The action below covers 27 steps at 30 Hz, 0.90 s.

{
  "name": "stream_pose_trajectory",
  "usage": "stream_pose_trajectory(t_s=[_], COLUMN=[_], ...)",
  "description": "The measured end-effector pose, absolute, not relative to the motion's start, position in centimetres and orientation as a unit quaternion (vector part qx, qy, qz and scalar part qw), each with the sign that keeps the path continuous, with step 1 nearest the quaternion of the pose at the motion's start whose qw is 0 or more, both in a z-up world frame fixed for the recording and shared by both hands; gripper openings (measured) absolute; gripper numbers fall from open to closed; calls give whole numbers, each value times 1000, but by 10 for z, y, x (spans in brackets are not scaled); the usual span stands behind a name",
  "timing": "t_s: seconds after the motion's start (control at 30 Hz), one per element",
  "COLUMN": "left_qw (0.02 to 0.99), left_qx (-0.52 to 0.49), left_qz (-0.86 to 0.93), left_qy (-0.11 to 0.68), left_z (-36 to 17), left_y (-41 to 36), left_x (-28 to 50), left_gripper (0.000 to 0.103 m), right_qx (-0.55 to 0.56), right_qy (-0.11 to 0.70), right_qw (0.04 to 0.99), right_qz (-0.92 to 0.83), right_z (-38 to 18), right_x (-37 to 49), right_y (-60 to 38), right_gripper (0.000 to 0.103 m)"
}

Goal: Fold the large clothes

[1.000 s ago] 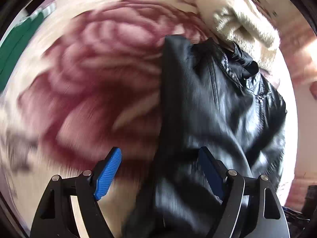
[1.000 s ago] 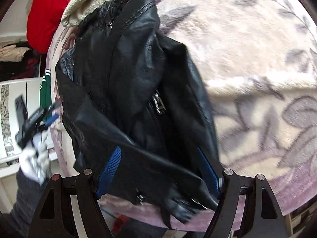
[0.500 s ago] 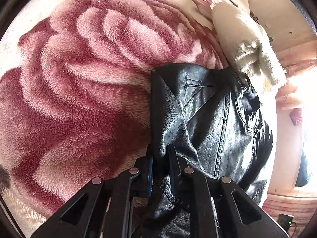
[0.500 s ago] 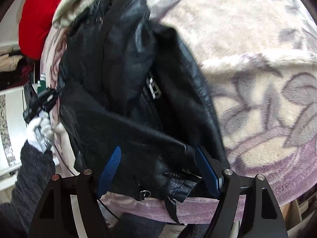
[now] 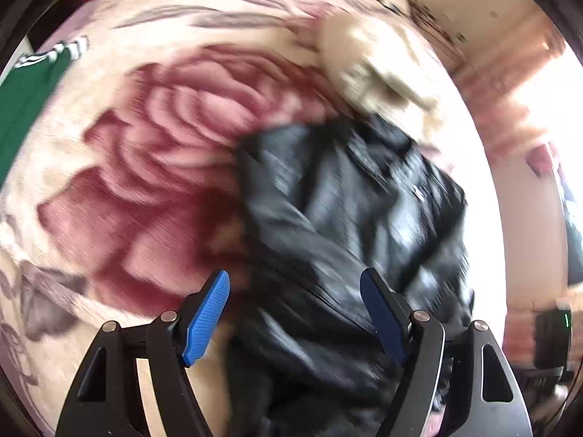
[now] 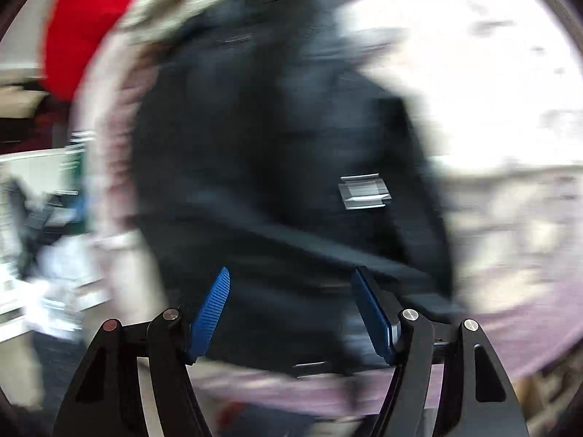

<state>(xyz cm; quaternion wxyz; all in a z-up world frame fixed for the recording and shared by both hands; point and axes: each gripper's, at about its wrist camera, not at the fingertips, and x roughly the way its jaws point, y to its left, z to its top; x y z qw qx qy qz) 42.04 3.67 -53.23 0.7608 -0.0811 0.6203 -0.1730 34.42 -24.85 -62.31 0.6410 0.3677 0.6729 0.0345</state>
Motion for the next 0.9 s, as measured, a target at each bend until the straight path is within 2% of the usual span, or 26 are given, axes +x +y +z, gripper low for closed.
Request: stream_pose_trajectory(t_s=[0.07, 0.13, 0.27, 0.3, 0.4, 0.43, 0.5, 0.6, 0.73, 0.9], left_qw=[755, 744, 738, 737, 737, 739, 738, 732, 698, 672], left_qx=[-57, -33, -18, -25, -59, -76, -112, -122, -111, -128], left_qz=[-177, -173, -139, -133, -141, -150, -163, -148, -105, -86], left_qy=[628, 645, 660, 662, 658, 653, 645, 654, 700, 724], left_z=[-549, -576, -625, -629, -611, -598, -571, -559, -596, -652], left_y=[10, -10, -20, -18, -5, 4, 27, 62, 87, 91], left_x=[412, 411, 429, 434, 433, 426, 397, 350, 286, 228], left_gripper=[73, 73, 73, 73, 72, 73, 73, 76, 77, 77], right_qx=[434, 450, 443, 462, 471, 465, 461, 447, 420, 446], right_qy=[671, 678, 673, 668, 664, 666, 660, 657, 698, 716], right_qw=[591, 567, 591, 582, 579, 582, 591, 607, 573, 537], right_qz=[113, 132, 36, 33, 48, 50, 47, -8, -82, -33], right_z=[-642, -666, -700, -705, -695, -688, -666, -641, -661, -713], right_x=[363, 378, 396, 394, 383, 376, 355, 304, 230, 201], right_y=[-222, -203, -218, -224, -232, -234, -253, -317, -374, -366], right_gripper=[71, 70, 63, 60, 62, 63, 73, 76, 76, 76])
